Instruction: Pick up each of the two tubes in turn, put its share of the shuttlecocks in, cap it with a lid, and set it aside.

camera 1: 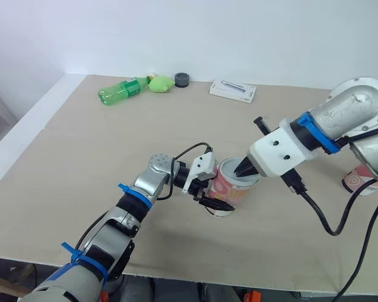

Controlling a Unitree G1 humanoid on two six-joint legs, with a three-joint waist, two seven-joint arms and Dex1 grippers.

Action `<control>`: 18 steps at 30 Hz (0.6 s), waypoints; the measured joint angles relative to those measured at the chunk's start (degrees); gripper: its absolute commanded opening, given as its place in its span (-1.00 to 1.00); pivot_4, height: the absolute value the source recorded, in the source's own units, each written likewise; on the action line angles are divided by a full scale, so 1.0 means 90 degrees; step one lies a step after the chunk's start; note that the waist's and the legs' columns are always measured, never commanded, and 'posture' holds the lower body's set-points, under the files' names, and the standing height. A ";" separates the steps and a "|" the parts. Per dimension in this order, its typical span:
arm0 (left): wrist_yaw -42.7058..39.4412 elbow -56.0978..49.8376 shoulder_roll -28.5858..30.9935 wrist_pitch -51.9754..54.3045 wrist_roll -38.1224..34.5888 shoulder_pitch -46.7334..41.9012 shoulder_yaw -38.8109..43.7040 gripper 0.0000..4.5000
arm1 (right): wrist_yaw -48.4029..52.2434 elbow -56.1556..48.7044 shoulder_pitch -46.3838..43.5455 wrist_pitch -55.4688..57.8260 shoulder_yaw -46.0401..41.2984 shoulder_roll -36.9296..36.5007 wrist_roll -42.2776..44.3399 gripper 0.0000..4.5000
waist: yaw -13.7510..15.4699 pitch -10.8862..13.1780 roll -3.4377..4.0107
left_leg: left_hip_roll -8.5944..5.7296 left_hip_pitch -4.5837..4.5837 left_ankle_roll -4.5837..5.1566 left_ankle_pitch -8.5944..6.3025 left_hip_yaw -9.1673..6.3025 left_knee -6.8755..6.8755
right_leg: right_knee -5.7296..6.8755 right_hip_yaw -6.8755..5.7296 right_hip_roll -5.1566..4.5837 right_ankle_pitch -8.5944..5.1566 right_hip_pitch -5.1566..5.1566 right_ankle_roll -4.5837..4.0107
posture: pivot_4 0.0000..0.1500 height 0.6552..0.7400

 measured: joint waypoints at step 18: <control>-0.0145 -0.0067 0.0009 0.0091 -0.0018 0.0001 0.0024 0.47 | -0.0023 0.0068 -0.0150 0.1163 -0.0078 0.0109 0.0922 -0.95 | 0.0005 -0.0004 -0.0004 | 0.0003 -0.0021 -0.0013 -0.0014 0.0004 -0.0010 | -0.0001 -0.0001 0.0000 -0.0014 0.0002 -0.0008 | 1.00 0.53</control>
